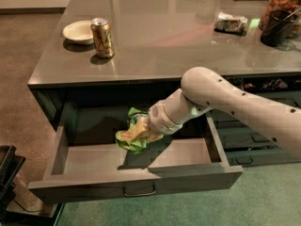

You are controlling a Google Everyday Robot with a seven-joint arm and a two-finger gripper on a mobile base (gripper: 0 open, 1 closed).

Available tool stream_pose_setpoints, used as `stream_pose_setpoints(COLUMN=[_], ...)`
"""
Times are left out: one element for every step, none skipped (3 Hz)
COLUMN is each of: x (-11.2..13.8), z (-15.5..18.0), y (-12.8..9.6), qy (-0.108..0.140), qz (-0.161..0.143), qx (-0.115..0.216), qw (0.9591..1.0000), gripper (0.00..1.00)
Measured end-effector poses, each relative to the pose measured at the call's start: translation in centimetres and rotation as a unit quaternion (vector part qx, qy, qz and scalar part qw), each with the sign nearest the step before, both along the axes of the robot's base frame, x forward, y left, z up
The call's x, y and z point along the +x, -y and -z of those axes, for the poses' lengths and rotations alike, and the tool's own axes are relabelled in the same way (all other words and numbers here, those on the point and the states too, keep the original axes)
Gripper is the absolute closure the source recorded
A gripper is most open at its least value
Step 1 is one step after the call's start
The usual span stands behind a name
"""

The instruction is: Place green rice chip bag into top drawer

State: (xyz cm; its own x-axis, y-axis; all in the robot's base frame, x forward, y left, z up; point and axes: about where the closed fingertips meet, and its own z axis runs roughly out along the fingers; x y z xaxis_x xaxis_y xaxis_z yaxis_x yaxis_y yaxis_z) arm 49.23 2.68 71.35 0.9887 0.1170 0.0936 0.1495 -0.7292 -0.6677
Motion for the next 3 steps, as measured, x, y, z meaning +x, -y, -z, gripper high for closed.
stream_pose_setpoints(x=[2.4,4.6,6.8], z=[1.2,3.0,5.2], y=[-0.3,-0.8,-1.0], qy=[0.023,0.036,0.04], qz=[-0.001,-0.009,-0.012], qx=[0.004,0.015,0.027], qw=[0.9997,0.9992,0.9988], gripper=[1.0,1.0,1.0])
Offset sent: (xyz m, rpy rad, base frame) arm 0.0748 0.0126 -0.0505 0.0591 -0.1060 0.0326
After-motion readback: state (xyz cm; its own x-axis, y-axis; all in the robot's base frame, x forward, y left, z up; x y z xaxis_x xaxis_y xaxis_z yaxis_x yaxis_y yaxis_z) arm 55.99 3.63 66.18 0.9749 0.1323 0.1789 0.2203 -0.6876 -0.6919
